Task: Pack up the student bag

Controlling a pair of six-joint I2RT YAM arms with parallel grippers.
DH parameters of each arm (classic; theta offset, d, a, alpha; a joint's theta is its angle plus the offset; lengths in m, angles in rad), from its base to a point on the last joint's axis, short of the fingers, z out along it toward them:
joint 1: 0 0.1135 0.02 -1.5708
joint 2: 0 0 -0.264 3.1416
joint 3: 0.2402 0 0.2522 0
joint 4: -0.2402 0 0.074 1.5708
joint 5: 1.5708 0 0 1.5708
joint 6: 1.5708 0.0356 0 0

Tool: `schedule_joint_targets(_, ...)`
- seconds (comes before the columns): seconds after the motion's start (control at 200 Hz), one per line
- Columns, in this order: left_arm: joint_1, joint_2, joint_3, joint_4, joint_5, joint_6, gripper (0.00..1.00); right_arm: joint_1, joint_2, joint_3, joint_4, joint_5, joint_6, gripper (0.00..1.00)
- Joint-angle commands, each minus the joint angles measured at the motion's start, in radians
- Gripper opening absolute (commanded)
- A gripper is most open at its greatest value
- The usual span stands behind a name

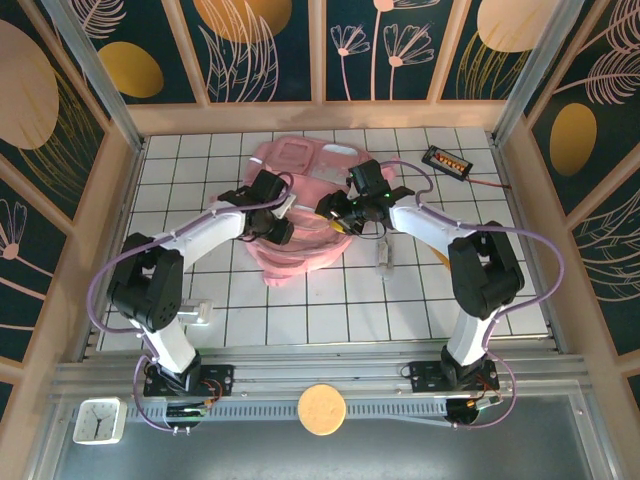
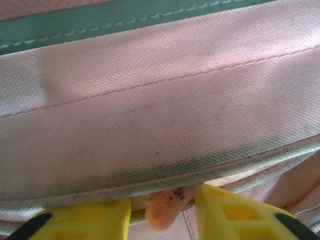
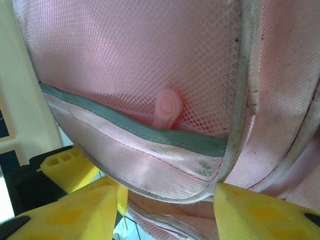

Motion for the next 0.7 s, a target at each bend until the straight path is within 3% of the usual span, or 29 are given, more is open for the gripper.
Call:
schedule_joint_targets(0.0, -0.004, 0.035, 0.034, 0.003, 0.031, 0.023, 0.29, 0.000, 0.018, 0.031, 0.019, 0.000, 0.006, 0.54)
schedule_joint_targets(0.05, -0.004, 0.041, 0.032, -0.003, 0.040, 0.027, 0.22, 0.000, 0.020, 0.036, 0.018, 0.001, 0.006, 0.53)
schedule_joint_targets(0.115, -0.004, 0.040, 0.029, -0.013, 0.048, 0.029, 0.00, 0.000, 0.026, 0.045, 0.014, 0.000, 0.005, 0.53)
schedule_joint_targets(0.32, -0.004, 0.001, 0.023, -0.019, 0.075, 0.018, 0.00, 0.005, 0.035, 0.057, 0.008, -0.007, 0.034, 0.54)
schedule_joint_targets(0.696, -0.001, -0.065, 0.040, -0.025, 0.087, -0.003, 0.00, 0.051, -0.044, -0.095, 0.039, 0.046, 0.191, 0.55)
